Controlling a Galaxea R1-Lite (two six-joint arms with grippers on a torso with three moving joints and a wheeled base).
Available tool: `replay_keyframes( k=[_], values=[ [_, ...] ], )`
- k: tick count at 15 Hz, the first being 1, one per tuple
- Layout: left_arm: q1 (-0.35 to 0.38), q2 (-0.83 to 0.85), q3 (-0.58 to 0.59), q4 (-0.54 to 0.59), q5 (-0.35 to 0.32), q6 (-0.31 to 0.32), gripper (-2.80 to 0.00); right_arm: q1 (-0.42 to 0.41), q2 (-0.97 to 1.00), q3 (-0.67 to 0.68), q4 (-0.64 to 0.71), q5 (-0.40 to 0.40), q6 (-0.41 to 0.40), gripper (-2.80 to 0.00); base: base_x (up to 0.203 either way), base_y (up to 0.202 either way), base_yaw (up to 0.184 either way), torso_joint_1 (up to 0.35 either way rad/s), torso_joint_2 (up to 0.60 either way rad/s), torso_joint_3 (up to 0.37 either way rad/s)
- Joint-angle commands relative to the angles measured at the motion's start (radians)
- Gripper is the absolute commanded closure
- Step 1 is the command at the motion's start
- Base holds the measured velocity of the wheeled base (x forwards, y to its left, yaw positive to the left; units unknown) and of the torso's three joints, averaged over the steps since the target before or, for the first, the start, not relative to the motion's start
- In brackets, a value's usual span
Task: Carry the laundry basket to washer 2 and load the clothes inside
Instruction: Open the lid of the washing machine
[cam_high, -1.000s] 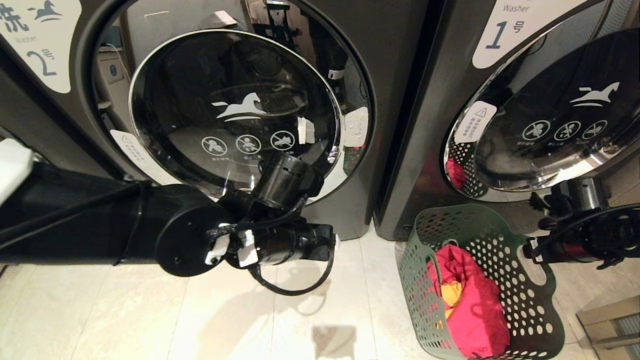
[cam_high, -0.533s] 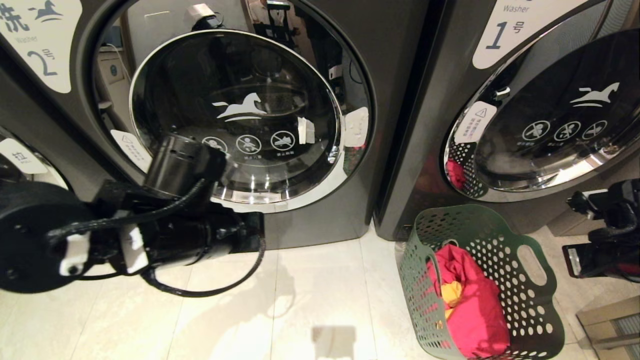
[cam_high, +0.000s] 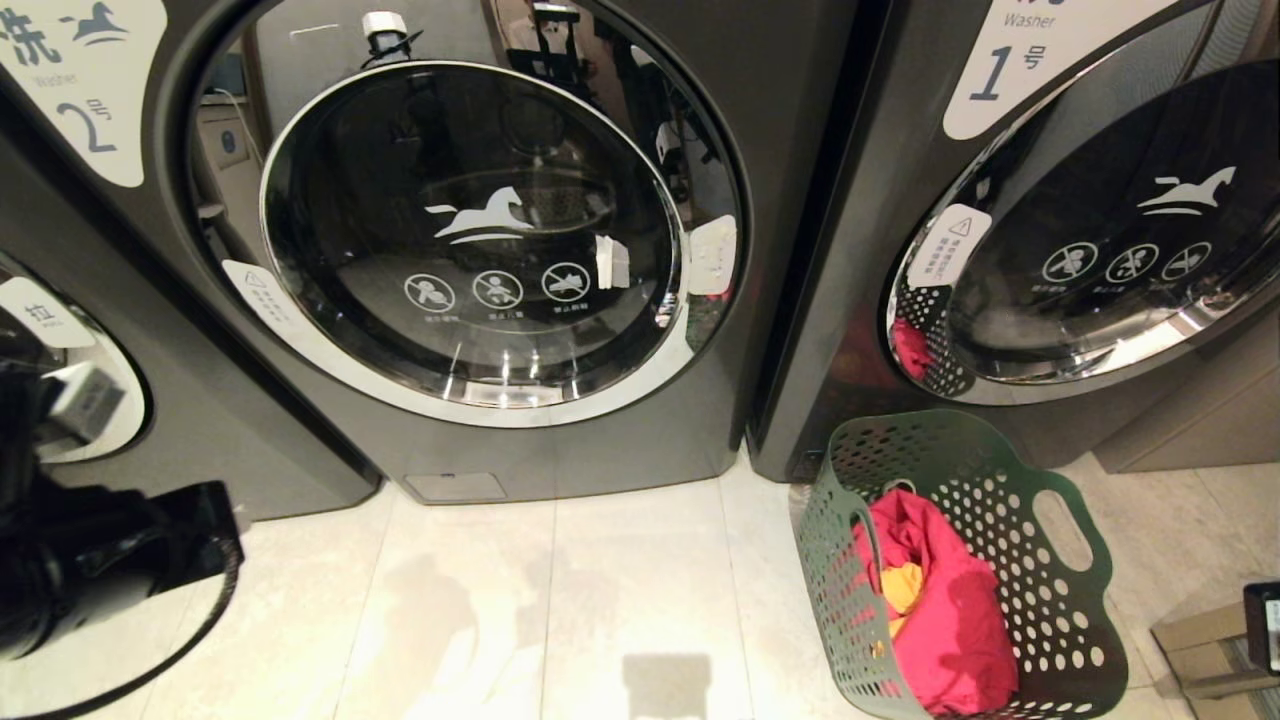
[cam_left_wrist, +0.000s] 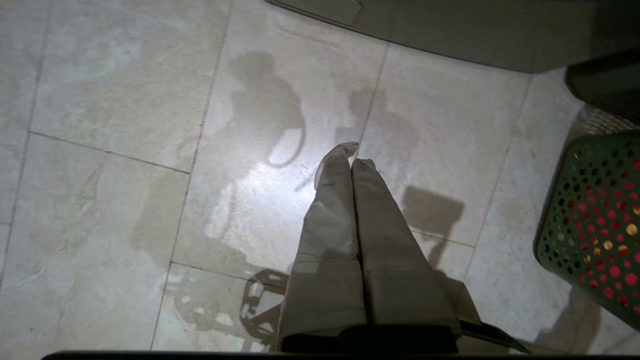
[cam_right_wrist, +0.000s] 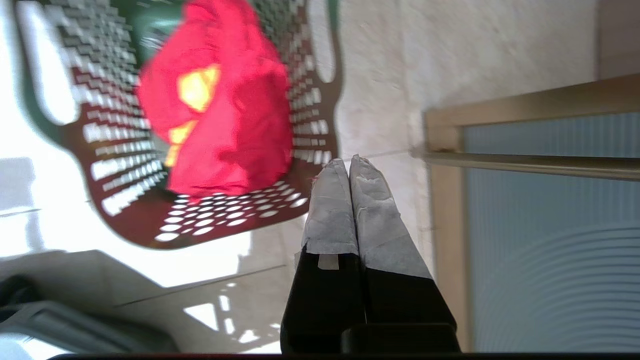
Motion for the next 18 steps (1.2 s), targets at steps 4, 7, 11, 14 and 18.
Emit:
replay_keyframes(
  k=[4, 7, 11, 14, 18],
  values=[
    [0.218, -0.442, 0.213, -0.002, -0.018, 0.068, 0.0, 0.002, -0.344, 0.204, 0.007, 0.25, 0.001, 0.0, 0.0, 0.0, 0.0, 0.0, 0.0, 0.0],
    [0.233, -0.695, 0.313, 0.004, -0.078, 0.126, 0.0, 0.002, -0.477, 0.303, 0.012, 0.349, 0.006, 0.0, 0.0, 0.0, 0.0, 0.0, 0.0, 0.0],
    [0.239, -0.926, 0.571, 0.013, -0.204, 0.343, 0.0, 0.001, -0.695, 0.371, 0.118, 0.35, 0.006, 0.0, 0.0, 0.0, 0.0, 0.0, 0.0, 0.0],
    [0.233, -1.005, 0.627, 0.008, -0.222, 0.409, 0.0, 0.002, -0.799, 0.355, 0.288, 0.238, -0.008, 0.0, 0.0, 0.0, 0.0, 0.0, 0.0, 0.0],
    [0.219, -1.178, 0.645, 0.015, -0.3, 0.435, 0.0, 0.002, -0.798, 0.369, 0.268, 0.221, -0.008, 0.0, 0.0, 0.0, 0.0, 0.0, 0.0, 0.0]
  ],
)
